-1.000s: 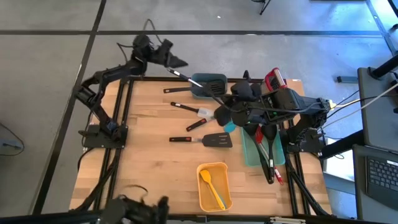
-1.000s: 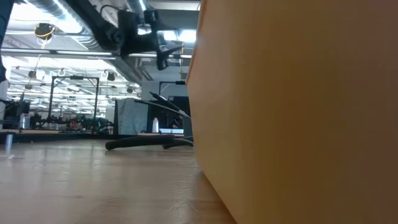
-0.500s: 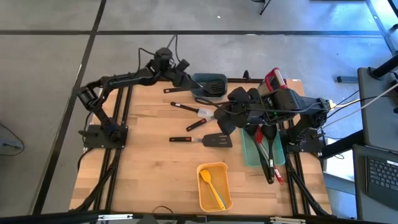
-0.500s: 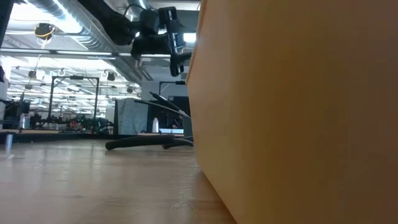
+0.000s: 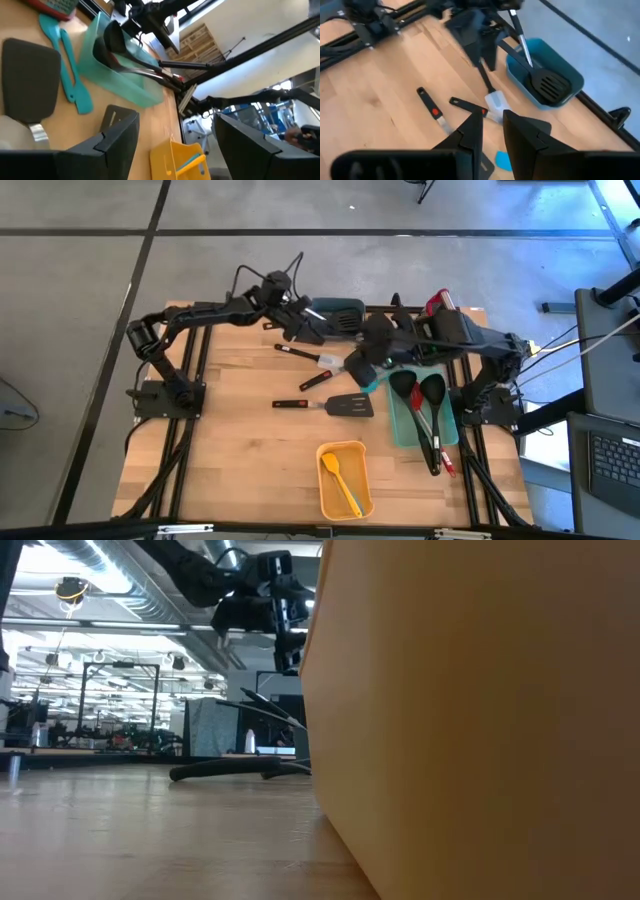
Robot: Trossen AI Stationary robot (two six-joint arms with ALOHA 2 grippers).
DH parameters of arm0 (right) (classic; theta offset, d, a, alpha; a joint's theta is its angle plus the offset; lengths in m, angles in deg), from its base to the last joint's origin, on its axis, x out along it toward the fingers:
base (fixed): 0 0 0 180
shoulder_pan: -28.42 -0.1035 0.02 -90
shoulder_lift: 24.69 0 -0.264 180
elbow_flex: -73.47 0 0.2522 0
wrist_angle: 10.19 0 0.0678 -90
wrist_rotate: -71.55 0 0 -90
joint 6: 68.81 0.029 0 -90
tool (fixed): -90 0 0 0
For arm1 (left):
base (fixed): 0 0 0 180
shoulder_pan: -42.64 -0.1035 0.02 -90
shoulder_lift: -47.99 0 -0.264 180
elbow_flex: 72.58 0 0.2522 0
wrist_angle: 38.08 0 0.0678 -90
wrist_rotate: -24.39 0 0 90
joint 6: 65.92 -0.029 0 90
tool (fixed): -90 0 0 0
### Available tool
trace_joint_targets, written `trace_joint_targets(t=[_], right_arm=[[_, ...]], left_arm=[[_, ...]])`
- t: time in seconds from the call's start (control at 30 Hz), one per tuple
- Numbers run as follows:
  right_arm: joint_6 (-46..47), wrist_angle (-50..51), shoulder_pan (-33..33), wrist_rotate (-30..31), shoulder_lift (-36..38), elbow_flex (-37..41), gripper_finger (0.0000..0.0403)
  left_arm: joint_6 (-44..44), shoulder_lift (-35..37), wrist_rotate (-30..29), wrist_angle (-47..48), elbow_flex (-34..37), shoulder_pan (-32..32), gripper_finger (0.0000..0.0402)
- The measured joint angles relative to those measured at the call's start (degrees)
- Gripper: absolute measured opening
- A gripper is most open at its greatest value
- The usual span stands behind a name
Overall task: Pick & Place Kitchen Items
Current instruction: Adjust the green bin
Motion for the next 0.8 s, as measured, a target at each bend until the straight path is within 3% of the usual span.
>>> trace_joint_targets(t=[0.23,0.67,0.8], right_arm=[[-0.41,0.04,7.47,-6.14,0.03,4.46,0.0078],[1.55,0.06,22.66,-8.76,0.02,20.47,0.0078],[1.48,0.01,28.44,-11.47,1.19,28.07,0.006]], left_arm=[[-0.02,0.0,-0.04,0.54,0.0,2.57,0.0253],[-3.91,0.0,-0.06,7.17,0.0,7.17,0.0253],[-6.3,0.0,0.17,10.47,0.0,8.13,0.0253]])
